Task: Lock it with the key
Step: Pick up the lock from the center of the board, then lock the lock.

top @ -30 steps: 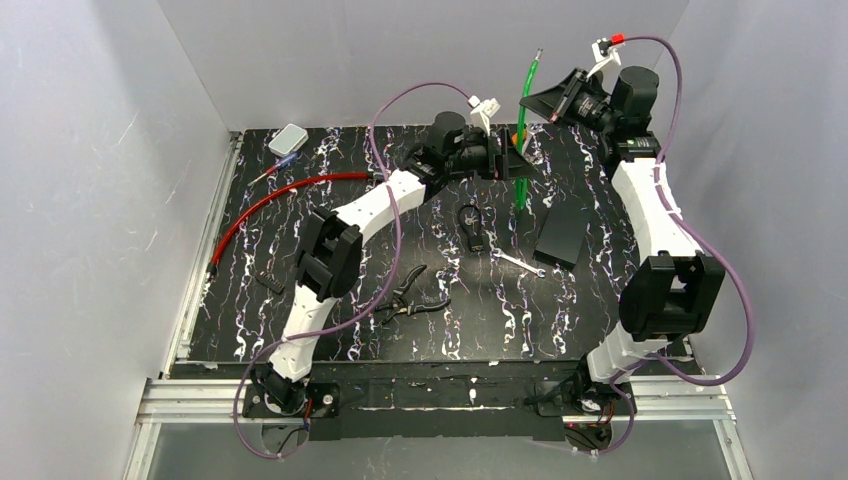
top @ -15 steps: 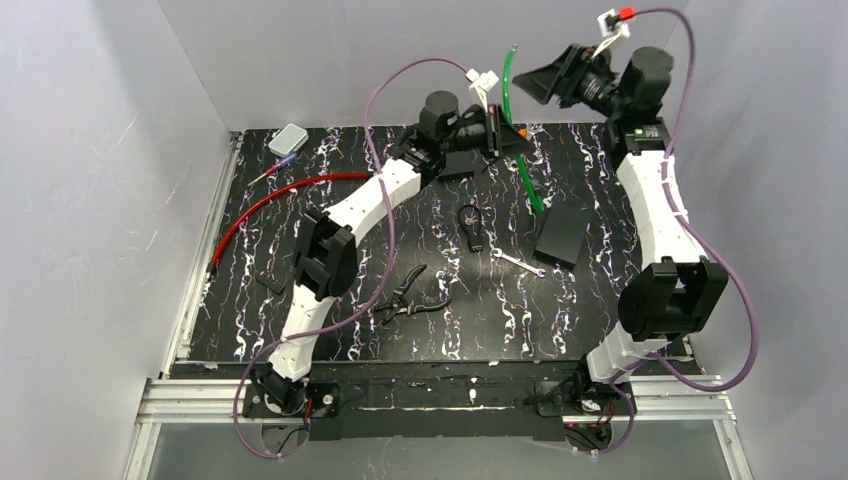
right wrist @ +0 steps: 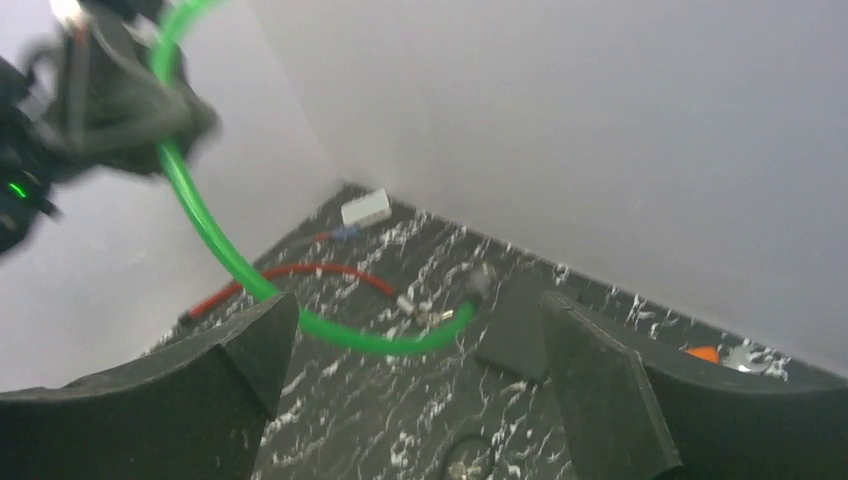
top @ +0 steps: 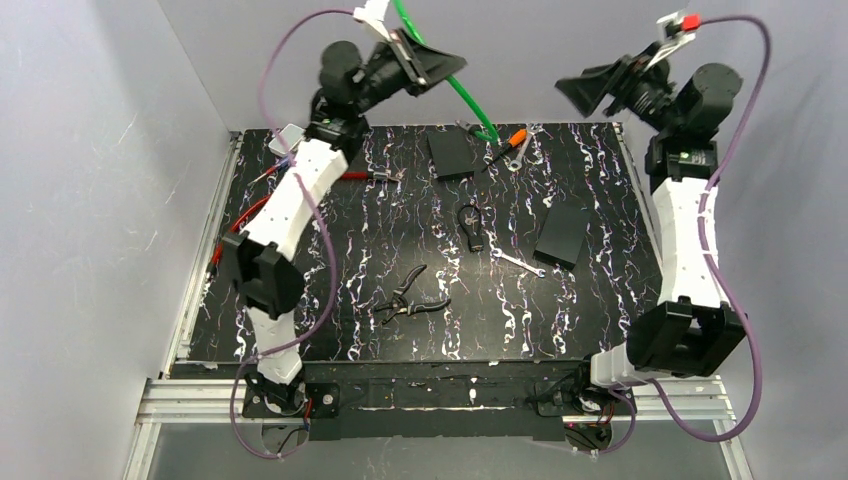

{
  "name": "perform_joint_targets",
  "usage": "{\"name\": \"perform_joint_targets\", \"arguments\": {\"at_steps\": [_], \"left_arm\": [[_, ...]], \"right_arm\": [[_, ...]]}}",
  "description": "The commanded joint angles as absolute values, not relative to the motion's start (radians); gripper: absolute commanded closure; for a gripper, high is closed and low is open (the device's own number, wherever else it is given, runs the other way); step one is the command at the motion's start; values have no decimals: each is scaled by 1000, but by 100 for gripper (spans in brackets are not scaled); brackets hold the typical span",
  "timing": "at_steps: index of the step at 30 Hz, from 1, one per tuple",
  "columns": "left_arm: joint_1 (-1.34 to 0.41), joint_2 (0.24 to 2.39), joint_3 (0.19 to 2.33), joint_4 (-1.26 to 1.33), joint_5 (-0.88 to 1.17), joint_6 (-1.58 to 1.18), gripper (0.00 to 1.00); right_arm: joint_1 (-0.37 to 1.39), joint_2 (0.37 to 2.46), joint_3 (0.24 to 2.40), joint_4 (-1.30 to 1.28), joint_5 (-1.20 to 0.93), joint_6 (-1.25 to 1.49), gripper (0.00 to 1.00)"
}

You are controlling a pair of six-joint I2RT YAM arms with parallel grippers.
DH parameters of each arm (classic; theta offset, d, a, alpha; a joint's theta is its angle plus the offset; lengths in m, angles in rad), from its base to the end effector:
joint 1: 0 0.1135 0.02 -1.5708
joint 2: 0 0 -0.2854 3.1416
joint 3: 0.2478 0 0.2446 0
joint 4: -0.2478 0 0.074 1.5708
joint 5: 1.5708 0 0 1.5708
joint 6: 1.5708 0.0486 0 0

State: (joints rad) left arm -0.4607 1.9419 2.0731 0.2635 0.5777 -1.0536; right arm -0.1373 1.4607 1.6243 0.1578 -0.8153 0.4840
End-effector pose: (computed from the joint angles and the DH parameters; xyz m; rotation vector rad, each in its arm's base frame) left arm 0.3972 -0.2268 0.5141 0.1747 1.4152 -1.6230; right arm 0.3165 -0.0080 0.5289 -0.3172 1.3612 0.7969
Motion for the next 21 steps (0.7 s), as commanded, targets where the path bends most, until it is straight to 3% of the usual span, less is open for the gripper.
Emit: {"name": "perform_joint_targets", "arguments": {"at_steps": [1, 8, 17, 21], "left_arm": [[-398, 1784, 1996, 297, 510, -1266, 100], [-324, 1670, 1843, 225, 485, -1427, 100], [-284, 1550, 1688, 151, 480, -1568, 100], [-276, 1509, 1651, 79, 483, -1590, 100]], "right_arm": [[-45, 1407, 1525, 34, -796, 208, 3], [282, 1375, 1428, -162, -495, -107, 5], [486, 1468, 1388, -19, -236, -28, 12], [552, 1522, 1421, -10, -112, -43, 23]]}}
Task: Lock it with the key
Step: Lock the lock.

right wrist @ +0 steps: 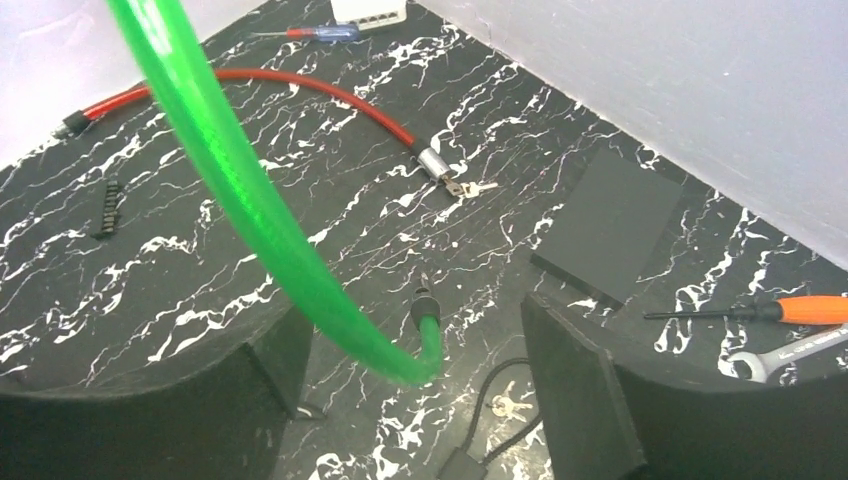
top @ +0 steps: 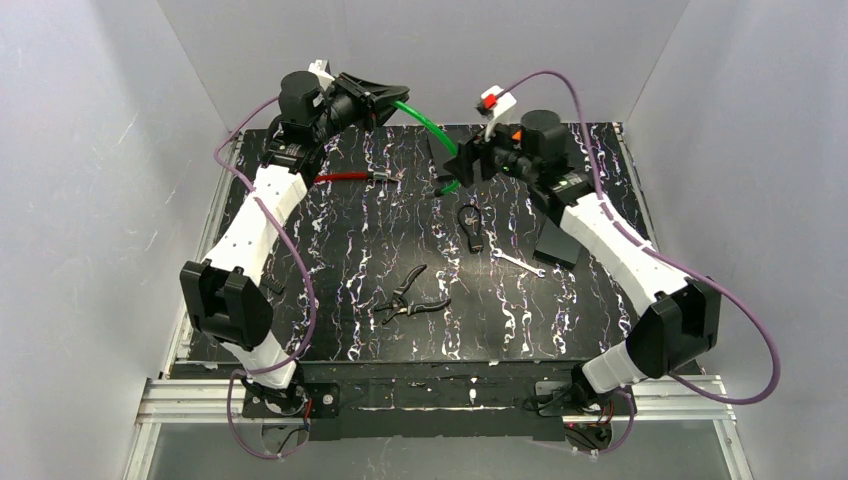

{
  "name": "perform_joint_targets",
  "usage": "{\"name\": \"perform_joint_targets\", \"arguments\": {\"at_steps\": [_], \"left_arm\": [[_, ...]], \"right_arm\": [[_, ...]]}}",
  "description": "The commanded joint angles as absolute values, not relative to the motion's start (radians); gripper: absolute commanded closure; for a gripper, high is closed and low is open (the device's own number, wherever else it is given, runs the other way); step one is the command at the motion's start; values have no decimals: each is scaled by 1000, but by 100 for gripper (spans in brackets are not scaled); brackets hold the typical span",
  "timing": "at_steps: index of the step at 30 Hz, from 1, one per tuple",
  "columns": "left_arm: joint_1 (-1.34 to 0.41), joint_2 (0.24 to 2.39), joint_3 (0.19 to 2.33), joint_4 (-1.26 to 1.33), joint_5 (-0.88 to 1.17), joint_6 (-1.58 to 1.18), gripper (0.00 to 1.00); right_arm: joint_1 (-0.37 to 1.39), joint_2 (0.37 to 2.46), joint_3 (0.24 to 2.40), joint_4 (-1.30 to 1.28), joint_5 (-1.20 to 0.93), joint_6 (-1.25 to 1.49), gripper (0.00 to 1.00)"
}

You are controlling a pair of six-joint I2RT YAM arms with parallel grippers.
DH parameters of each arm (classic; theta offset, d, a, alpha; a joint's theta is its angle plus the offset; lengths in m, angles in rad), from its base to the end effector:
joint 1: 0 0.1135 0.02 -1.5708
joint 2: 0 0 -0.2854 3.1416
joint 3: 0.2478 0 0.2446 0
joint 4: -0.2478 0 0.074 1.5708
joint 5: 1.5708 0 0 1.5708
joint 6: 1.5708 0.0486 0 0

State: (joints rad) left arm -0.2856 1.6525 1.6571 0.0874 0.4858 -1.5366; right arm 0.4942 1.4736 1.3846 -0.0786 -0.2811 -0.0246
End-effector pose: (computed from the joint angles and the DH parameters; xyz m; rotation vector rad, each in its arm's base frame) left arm 0.3742 -0.1335 0.4698 -0.6305 1.6741 -1.7579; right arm 0.3042 0.1792 0.4161 -0.6532 1.6431 0.5867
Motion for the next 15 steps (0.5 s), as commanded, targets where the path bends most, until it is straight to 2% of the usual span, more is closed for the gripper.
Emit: {"name": "perform_joint_targets", "arguments": {"at_steps": [1, 4, 9, 12, 14, 15], "left_arm": [[-272, 1500, 1641, 68, 484, -1594, 100], [-254, 1464, 1595, 55, 485, -1591, 100], [-210, 1406, 1516, 9, 491, -1518, 99], [-179, 1352, 1432, -29, 513, -1421, 66], [-153, 1327, 1396, -28, 576, -1311, 29], [-141, 1317, 1392, -56, 614, -1247, 18]], "right_arm": [[557, 1533, 1429, -9, -77, -46, 30], [562, 1552, 1446, 20, -40, -48, 51], [564, 1560, 1501, 19, -60, -61, 98], [561, 1556, 1553, 2, -144, -108, 99], [543, 1561, 1613, -44, -255, -149, 99], [532, 1565, 1632, -61, -289, -161, 99]]}}
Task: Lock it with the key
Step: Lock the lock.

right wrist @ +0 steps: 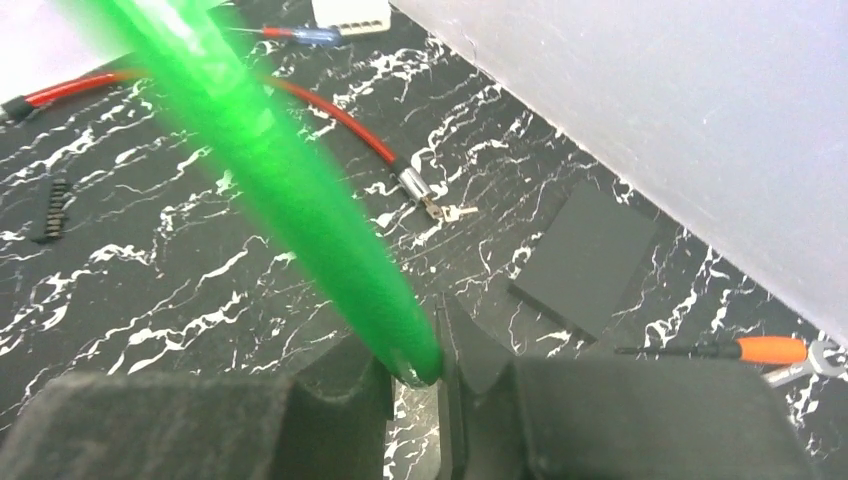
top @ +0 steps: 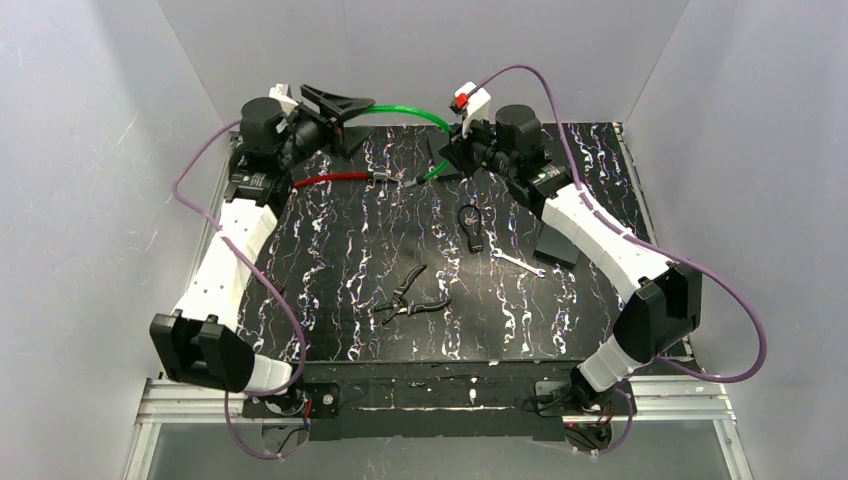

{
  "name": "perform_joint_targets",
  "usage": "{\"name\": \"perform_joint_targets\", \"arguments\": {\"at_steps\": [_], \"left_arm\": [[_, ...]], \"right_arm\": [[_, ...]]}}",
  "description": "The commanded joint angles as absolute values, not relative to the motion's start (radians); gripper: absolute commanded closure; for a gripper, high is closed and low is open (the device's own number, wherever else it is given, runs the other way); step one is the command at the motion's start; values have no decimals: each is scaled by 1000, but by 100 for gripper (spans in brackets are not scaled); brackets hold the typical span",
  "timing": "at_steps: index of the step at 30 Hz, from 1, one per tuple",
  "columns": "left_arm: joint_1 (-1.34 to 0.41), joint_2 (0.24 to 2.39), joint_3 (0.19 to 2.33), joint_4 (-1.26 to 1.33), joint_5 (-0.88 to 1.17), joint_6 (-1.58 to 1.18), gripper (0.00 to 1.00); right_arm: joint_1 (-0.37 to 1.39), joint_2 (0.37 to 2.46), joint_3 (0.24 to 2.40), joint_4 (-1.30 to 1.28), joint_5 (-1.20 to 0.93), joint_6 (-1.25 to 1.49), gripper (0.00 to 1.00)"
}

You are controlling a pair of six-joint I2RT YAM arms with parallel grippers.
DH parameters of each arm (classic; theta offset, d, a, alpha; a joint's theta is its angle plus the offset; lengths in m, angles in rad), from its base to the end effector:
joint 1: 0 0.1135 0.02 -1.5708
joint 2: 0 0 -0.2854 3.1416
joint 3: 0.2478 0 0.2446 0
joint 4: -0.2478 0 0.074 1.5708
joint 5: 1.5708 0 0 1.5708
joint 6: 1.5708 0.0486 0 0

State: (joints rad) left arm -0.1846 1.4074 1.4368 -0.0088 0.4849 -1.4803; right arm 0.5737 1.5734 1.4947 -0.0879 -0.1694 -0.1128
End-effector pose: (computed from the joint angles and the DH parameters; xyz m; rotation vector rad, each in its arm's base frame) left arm 0.3161 -0.0821 0.4644 -0.7102 1.6773 -1.6273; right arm 0.3165 0.2142 0.4198 -0.7094 1.6103 0.4842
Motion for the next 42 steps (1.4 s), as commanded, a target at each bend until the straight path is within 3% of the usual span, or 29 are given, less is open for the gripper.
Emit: {"name": "perform_joint_targets", "arguments": {"at_steps": [1, 3, 9, 17, 24, 32, 42], "left_arm": [[-129, 1309, 1398, -97, 647, -1175, 9], [-106, 1285, 1417, -208, 717, -1000, 2], [-78, 1179, 1539, -556, 738, -351, 2], [-77, 1030, 1536, -635, 828, 178, 2], [-79, 1093, 1738, -832, 896, 375, 2], [-94, 1159, 1714, -816, 975, 241, 2], [-120, 1196, 1730, -773, 871, 306, 6]], "right_arm": [[519, 1571, 1672, -74, -320, -165, 99], [487, 1582, 1727, -89, -370, -157, 99], [401, 1605, 1826, -107, -556, -112, 99], [355, 1619, 1882, -199, -825, -130, 99], [355, 1619, 1841, -323, -935, -200, 99], [380, 1597, 1778, -326, -973, -179, 99], [445, 1609, 1780, -479, -953, -315, 99]]}}
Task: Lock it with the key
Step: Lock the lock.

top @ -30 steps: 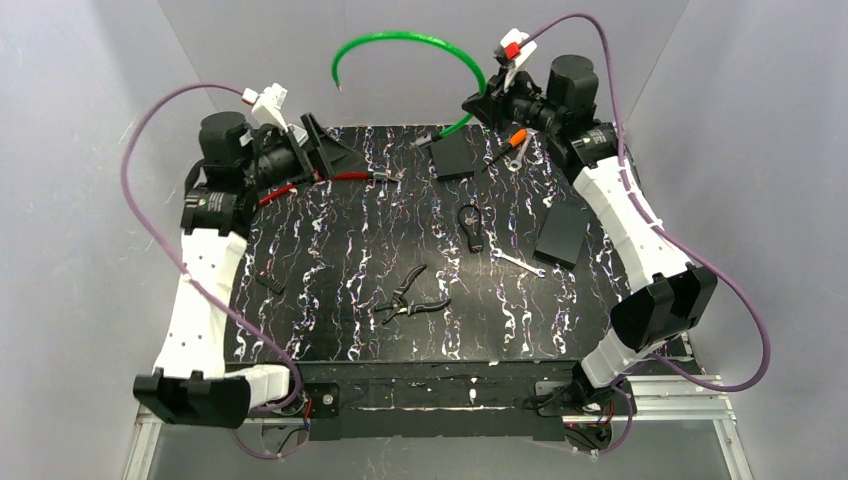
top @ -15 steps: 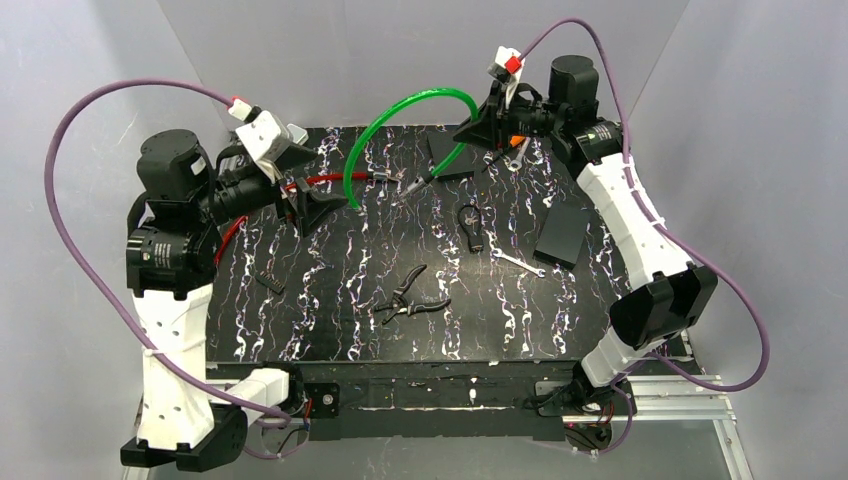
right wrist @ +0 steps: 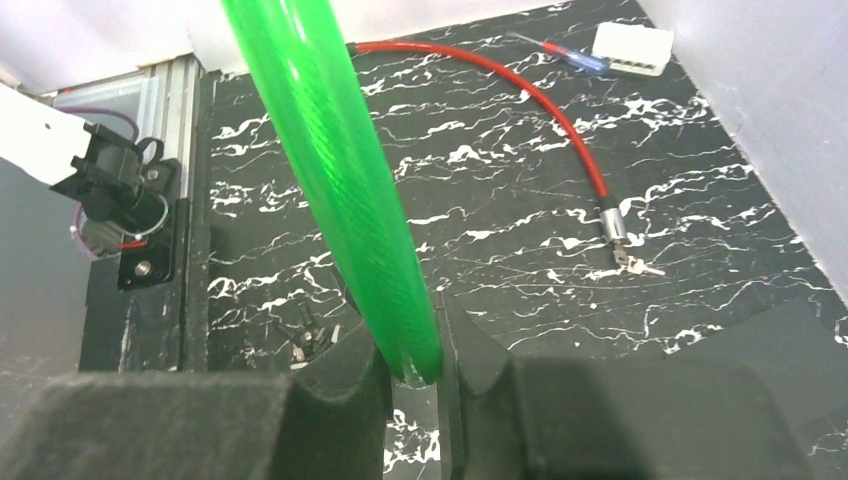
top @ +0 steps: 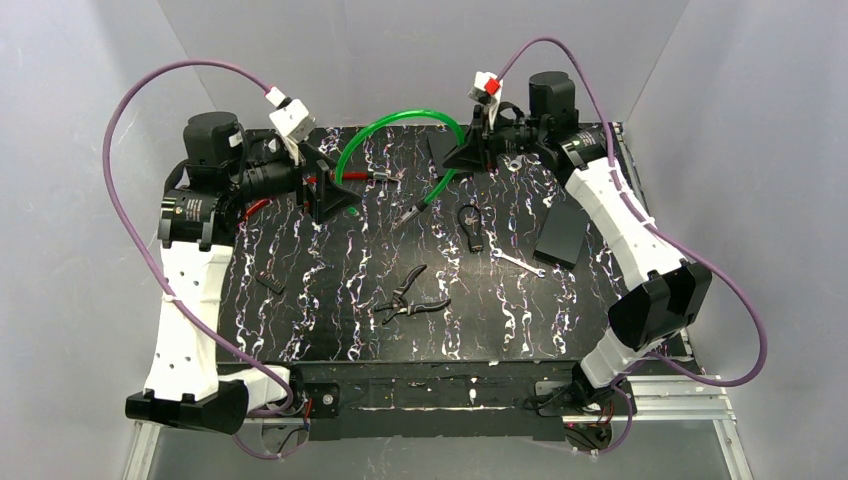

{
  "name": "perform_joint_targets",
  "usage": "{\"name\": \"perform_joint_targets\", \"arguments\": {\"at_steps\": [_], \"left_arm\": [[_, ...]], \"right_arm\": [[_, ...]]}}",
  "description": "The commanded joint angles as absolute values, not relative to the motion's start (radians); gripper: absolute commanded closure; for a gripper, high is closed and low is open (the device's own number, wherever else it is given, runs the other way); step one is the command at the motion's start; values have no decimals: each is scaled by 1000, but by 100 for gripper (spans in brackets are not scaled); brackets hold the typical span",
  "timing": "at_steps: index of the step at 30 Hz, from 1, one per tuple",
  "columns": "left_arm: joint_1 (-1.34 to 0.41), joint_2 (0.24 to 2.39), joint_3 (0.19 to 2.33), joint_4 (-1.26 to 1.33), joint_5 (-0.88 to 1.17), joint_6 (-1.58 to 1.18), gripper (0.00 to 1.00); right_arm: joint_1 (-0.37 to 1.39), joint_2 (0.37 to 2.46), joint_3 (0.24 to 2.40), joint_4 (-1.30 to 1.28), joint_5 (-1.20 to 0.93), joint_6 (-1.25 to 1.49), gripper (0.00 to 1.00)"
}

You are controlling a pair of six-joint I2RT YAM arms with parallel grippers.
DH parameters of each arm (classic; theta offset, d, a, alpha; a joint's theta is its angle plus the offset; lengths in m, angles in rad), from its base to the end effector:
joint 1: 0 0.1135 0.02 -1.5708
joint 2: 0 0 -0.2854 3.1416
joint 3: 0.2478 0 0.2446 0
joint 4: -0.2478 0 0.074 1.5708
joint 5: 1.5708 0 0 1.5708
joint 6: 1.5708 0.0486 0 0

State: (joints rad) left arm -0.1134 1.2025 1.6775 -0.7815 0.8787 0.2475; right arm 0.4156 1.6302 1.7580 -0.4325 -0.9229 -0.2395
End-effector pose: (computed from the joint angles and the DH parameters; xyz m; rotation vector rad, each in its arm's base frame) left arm 0.1953 -0.0599 0.5099 0.8930 1.5890 -0.7236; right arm 0.3165 0.1820 0.4571 -1.1668 1.4505 0.9791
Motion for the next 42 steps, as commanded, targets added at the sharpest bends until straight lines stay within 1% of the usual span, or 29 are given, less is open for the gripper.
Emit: {"name": "perform_joint_targets", "arguments": {"at_steps": [1, 3, 6, 7, 8, 11, 13, 14, 15, 16, 17, 18, 19, 20, 23, 24, 26, 30, 33, 38, 42], "left_arm": [[-122, 1204, 1745, -789, 869, 330, 9], [-126, 1231, 1773, -833, 869, 361, 13], [-143, 1268, 1787, -878, 864, 360, 15], [-150, 1272, 1778, -880, 864, 359, 17], [-158, 1273, 1769, -879, 865, 360, 22], [-193, 1266, 1739, -880, 875, 345, 38], [-206, 1258, 1722, -878, 921, 310, 52], [-209, 1257, 1715, -875, 955, 279, 61], [-210, 1257, 1710, -871, 990, 246, 73], [-210, 1259, 1708, -858, 1017, 203, 87], [-210, 1261, 1705, -836, 1026, 148, 97], [-210, 1262, 1704, -811, 1019, 89, 100], [-210, 1260, 1706, -785, 989, 27, 100], [-210, 1254, 1705, -756, 946, -36, 100], [-210, 1209, 1674, -626, 847, -193, 100], [-210, 1186, 1656, -574, 821, -239, 100], [-210, 1160, 1636, -512, 772, -324, 100], [-211, 1178, 1679, -538, 662, -410, 100], [-210, 1182, 1683, -524, 651, -448, 100], [-210, 1177, 1689, -512, 626, -475, 100], [-210, 1175, 1694, -523, 599, -467, 100]], "right_arm": [[455, 1614, 1784, -503, -948, -334, 99], [475, 1625, 1798, -552, -941, -373, 99], [505, 1637, 1815, -601, -934, -420, 99], [514, 1641, 1820, -609, -934, -428, 99], [521, 1644, 1824, -614, -935, -433, 99], [528, 1653, 1836, -615, -947, -436, 99], [528, 1657, 1839, -605, -953, -429, 99], [528, 1659, 1836, -592, -953, -419, 99], [528, 1661, 1831, -568, -953, -406, 99], [528, 1661, 1822, -536, -951, -386, 99], [528, 1660, 1809, -495, -947, -355, 99], [528, 1657, 1784, -438, -935, -316, 99], [528, 1650, 1752, -368, -915, -267, 96], [528, 1642, 1718, -292, -884, -210, 86], [528, 1609, 1620, -105, -753, -73, 42], [528, 1603, 1600, -75, -716, -52, 33], [528, 1600, 1576, -38, -627, -20, 25], [538, 1599, 1518, 57, -494, 82, 21], [564, 1606, 1503, 68, -414, 94, 20], [591, 1622, 1528, 40, -334, 77, 28], [597, 1619, 1539, 19, -299, 63, 30]]}}
